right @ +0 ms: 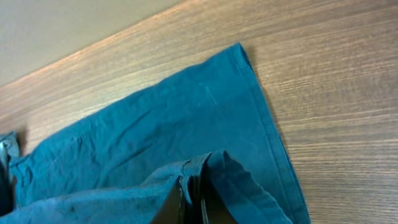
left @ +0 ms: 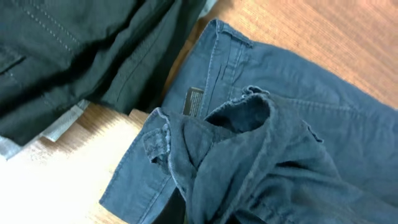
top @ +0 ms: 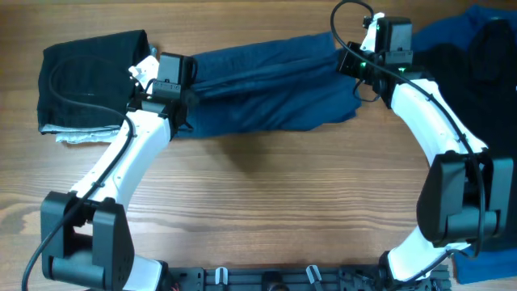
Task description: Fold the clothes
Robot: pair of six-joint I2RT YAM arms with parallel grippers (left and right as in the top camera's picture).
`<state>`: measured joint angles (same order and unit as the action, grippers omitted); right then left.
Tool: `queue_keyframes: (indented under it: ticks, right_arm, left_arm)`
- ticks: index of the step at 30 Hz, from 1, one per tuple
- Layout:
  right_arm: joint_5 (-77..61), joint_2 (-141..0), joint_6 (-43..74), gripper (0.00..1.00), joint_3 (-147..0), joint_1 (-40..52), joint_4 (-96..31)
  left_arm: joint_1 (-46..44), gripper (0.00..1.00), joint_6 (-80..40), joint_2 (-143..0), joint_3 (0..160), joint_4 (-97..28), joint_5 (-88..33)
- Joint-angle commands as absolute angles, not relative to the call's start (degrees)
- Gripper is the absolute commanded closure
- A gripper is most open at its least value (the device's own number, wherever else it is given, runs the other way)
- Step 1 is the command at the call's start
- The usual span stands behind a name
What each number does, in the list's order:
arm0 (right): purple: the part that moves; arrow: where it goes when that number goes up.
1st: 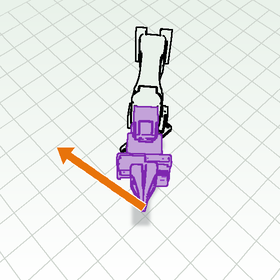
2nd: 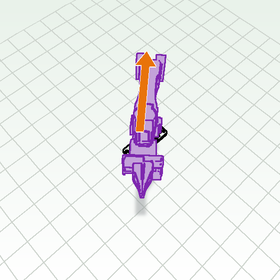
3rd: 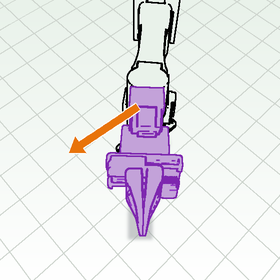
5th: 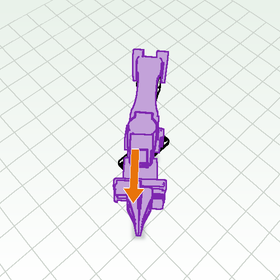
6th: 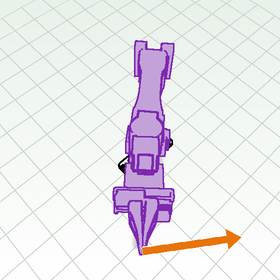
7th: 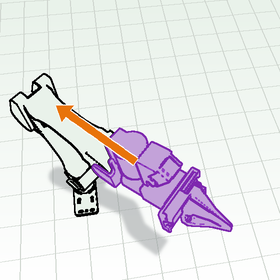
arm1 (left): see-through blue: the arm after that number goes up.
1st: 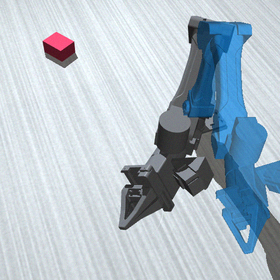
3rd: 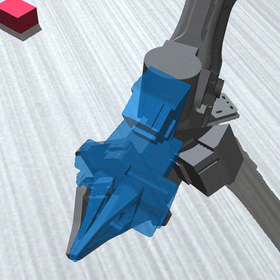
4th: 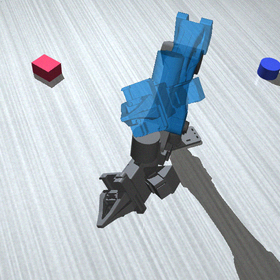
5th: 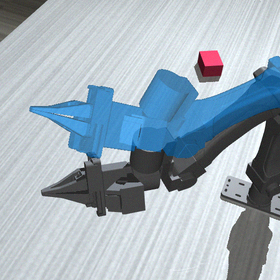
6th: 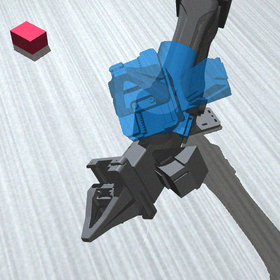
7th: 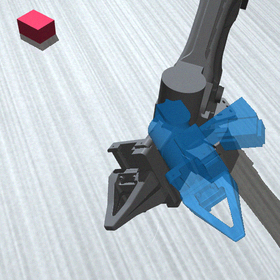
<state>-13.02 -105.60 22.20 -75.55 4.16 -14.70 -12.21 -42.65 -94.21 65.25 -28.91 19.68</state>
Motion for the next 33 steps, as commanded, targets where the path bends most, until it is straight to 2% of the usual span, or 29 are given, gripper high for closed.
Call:
queue_keyframes:
  ticks: [1,4,6,8,11,22,24,25,27,28,29,30,32,33]
  right_arm:
    - [-9.78,-109.1,22.5,0.96,-76.42,4.01,-15.35]
    - [-9.21,-111.7,22.5,0.96,-76.42,4.03,-14.06]
    - [-9.04,-113.67,22.52,0.86,-76.42,4.03,-12.36]
    - [-9.08,-115.79,22.5,0.85,-76.42,4.03,-9.43]
    - [-9.08,-118.21,22.46,0.85,-76.42,4.19,-5.17]
    - [-9.5,-120.57,20.29,0.89,-76.42,5.41,8.08]
    - [-9.47,-120.57,20.29,0.89,-76.42,5.41,10.28]
    - [-9.47,-120.57,20.16,0.89,-76.42,5.41,11.57]
    - [-9.5,-120.57,19.44,0.85,-76.42,5.43,13.91]
    - [-9.5,-120.57,17.63,0.75,-76.42,5.41,16.14]
    - [-9.47,-120.55,15.9,0.58,-76.44,5.41,17.91]
    - [-9.47,-120.53,14.13,0.3,-76.47,5.39,20.1]
    - [-9.91,-118.96,11.86,0.09,-76.55,5.23,23.27]
    - [-13.39,-116.11,9.96,0.03,-76.62,5.23,23.09]
  left_arm:
    - [-9.8,0.96,-42.41,-94.21,66.02,-27.53,23.66]
    - [-9.19,0.96,-42.39,-94.3,66.02,-27.16,23.64]
    - [-9.21,0.96,-42.39,-94.89,65.95,-27.22,23.46]
    - [-9.21,0.96,-42.39,-96.16,65.78,-27.42,23.44]
    - [-9.19,0.96,-42.39,-98.54,65.78,-25.8,23.44]
    - [-9.15,0.94,-42.37,-108.33,65.78,-6.39,22.98]
    - [-9.15,0.85,-42.37,-109.12,65.78,-3.9,22.98]
    - [-9.15,0.77,-42.37,-109.3,65.78,-3.09,22.79]
    - [-9.13,0.2,-40.77,-109.56,65.78,-0.54,20.93]
    - [-9.15,0.1,-33.5,-109.51,65.84,4.19,16.93]
    - [-9.17,0.03,-29.47,-109.25,66.24,6.42,14.48]
    - [-9.28,0.02,-25.58,-108.81,67.37,7.57,12.38]
    - [-9.69,0.02,-22.57,-107.28,70.3,5.82,11.79]
    - [-9.93,0.04,-22.26,-105.27,73.43,1.41,11.77]
